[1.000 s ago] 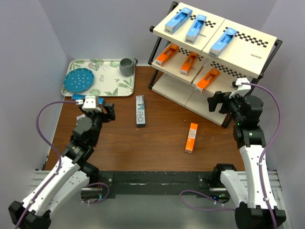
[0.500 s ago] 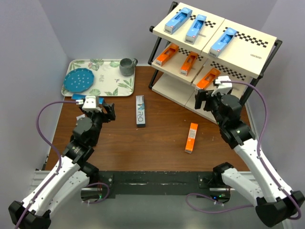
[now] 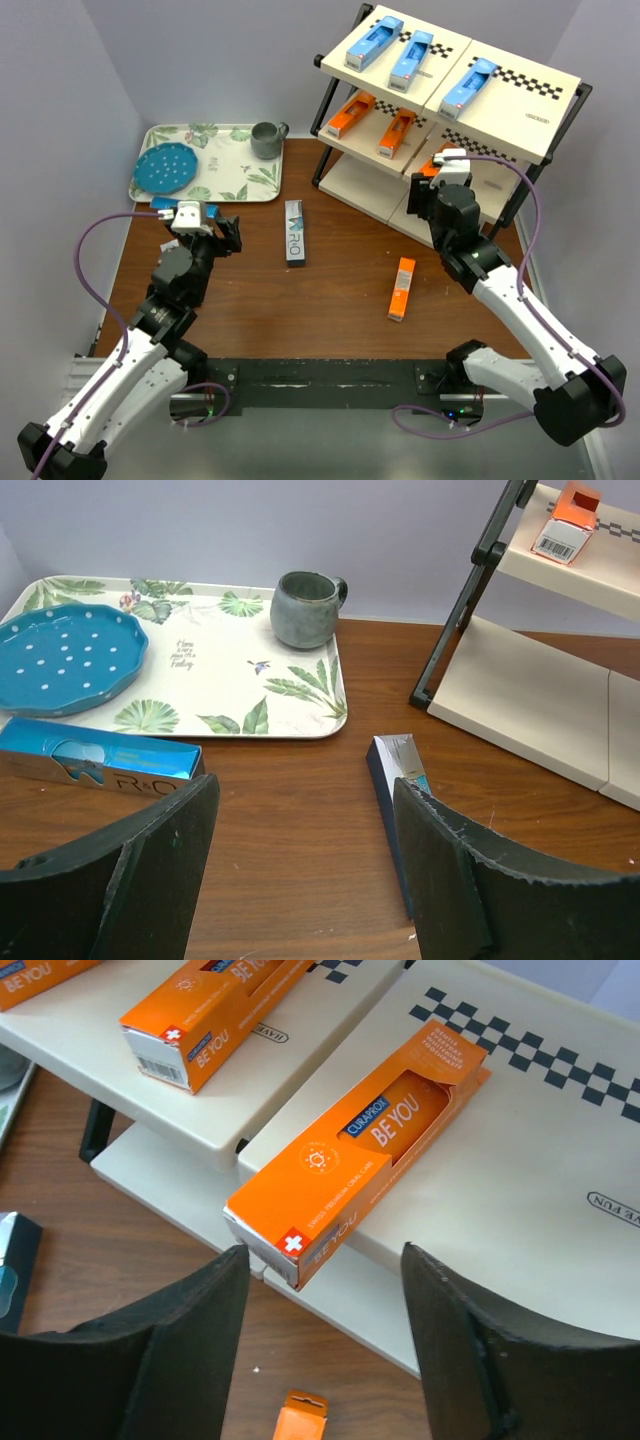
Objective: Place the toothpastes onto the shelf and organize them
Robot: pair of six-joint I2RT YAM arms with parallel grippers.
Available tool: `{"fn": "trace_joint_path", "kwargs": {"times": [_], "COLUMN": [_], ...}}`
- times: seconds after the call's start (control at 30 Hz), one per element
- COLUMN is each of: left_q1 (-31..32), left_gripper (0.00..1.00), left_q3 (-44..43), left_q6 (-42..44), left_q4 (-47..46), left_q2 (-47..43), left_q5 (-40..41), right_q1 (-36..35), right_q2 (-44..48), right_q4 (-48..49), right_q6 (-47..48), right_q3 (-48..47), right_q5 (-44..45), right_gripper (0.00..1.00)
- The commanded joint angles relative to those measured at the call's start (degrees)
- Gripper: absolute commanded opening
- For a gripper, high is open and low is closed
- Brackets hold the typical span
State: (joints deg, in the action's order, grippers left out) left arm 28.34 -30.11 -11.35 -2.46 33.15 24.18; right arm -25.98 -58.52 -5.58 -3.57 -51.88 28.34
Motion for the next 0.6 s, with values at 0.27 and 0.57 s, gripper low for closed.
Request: {"fn": "trace_joint_path", "kwargs": {"times": [0.27,0.57], "left_q1": [0.40,0.40], "left_gripper": [0.75,0.75], "left_q3": [-0.13,0.05], "left_q6": [0.63,0.72], "left_q4": [-2.29,-2.38], "left_q2": [-0.89,-1.07], "left_q5": [-0.01,-0.01], "right_q1": [-0.22,3.21], "right_q2": [-3.09,-4.58], "right_q4": [5.32,6.63], "right_q6": [5.14,6.39], "right_q3": [-2.18,-1.91], "right_q5": [4.18,1.20], "right_gripper": [0.47,0.42]}}
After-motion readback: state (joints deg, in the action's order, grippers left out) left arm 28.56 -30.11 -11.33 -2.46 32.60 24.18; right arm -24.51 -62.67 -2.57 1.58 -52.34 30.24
